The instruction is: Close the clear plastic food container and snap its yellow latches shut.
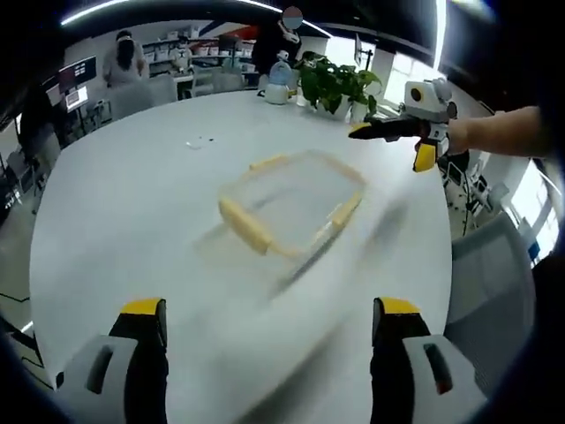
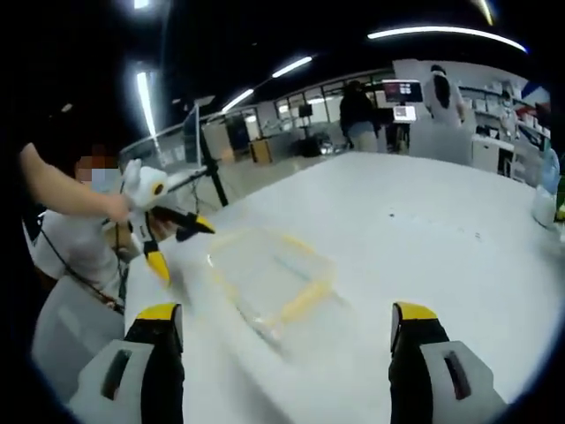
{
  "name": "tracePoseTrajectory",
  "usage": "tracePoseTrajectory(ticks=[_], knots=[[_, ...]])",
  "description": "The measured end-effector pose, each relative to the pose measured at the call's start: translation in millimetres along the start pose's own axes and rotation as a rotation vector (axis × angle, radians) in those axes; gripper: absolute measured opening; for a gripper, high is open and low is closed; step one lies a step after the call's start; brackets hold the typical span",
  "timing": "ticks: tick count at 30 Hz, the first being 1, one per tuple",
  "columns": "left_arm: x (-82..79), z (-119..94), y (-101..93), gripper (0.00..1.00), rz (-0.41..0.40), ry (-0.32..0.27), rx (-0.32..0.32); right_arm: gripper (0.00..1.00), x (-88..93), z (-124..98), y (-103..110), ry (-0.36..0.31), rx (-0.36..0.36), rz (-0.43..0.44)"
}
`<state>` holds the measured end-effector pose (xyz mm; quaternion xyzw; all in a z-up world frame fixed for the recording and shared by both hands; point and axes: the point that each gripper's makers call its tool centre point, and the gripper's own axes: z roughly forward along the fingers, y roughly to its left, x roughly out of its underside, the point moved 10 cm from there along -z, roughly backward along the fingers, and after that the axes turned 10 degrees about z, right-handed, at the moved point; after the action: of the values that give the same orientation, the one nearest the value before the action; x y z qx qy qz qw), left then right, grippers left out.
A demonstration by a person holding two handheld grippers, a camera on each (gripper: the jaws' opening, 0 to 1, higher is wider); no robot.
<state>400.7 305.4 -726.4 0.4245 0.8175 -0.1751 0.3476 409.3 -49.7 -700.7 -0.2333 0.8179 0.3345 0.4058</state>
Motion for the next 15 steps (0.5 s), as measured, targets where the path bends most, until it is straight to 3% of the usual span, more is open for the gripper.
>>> tracePoseTrajectory(ticks=[15], knots=[[8.5,-13,-12.8,0.97,-0.044,-0.072,-0.068,0.99,12.9,-19,11,-0.088,0.026,0.052]])
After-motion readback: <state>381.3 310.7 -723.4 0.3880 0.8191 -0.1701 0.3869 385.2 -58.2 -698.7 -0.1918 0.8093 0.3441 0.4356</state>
